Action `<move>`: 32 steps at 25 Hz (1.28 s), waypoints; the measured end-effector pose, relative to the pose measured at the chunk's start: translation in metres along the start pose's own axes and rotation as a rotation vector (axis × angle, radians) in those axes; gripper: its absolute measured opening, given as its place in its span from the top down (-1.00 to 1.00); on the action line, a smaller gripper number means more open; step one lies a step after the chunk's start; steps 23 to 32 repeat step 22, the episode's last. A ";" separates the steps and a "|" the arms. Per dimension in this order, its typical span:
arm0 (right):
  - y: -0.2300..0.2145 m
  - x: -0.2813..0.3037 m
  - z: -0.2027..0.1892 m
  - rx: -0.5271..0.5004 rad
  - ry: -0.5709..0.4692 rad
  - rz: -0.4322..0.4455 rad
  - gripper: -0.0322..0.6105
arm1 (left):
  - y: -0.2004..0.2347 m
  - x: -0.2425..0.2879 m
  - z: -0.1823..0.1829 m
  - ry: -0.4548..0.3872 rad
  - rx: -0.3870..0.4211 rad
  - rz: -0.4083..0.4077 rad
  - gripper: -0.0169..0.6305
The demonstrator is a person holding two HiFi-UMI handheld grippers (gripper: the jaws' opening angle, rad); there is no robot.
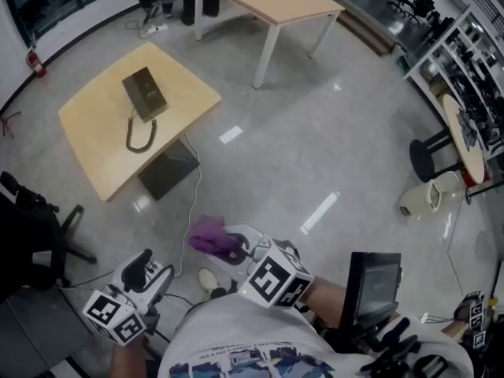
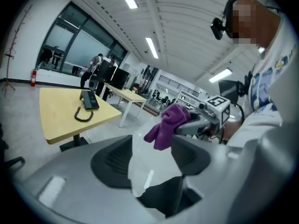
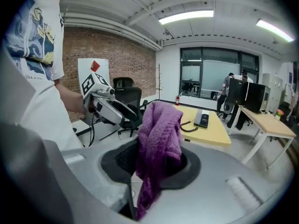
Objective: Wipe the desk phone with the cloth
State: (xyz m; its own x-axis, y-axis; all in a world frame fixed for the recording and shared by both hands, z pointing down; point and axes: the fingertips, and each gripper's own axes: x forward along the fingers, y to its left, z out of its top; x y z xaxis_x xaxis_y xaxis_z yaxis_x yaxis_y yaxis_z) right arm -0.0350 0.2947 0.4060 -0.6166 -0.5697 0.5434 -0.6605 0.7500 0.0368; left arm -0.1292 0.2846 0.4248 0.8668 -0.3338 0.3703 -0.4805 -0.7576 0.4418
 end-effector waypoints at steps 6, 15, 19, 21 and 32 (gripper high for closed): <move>0.005 -0.005 -0.001 -0.044 -0.008 -0.008 0.57 | -0.011 0.005 0.006 -0.009 0.043 0.000 0.11; -0.012 -0.035 -0.016 -0.081 -0.013 -0.004 0.57 | -0.052 0.055 0.017 -0.015 0.059 -0.032 0.12; -0.020 -0.046 -0.027 -0.081 -0.018 -0.005 0.57 | -0.067 0.069 0.017 -0.018 0.063 -0.036 0.11; -0.023 -0.051 -0.030 -0.085 -0.021 -0.005 0.58 | -0.072 0.073 0.015 -0.016 0.064 -0.032 0.11; -0.025 -0.053 -0.031 -0.088 -0.023 -0.005 0.58 | -0.074 0.075 0.015 -0.015 0.064 -0.030 0.11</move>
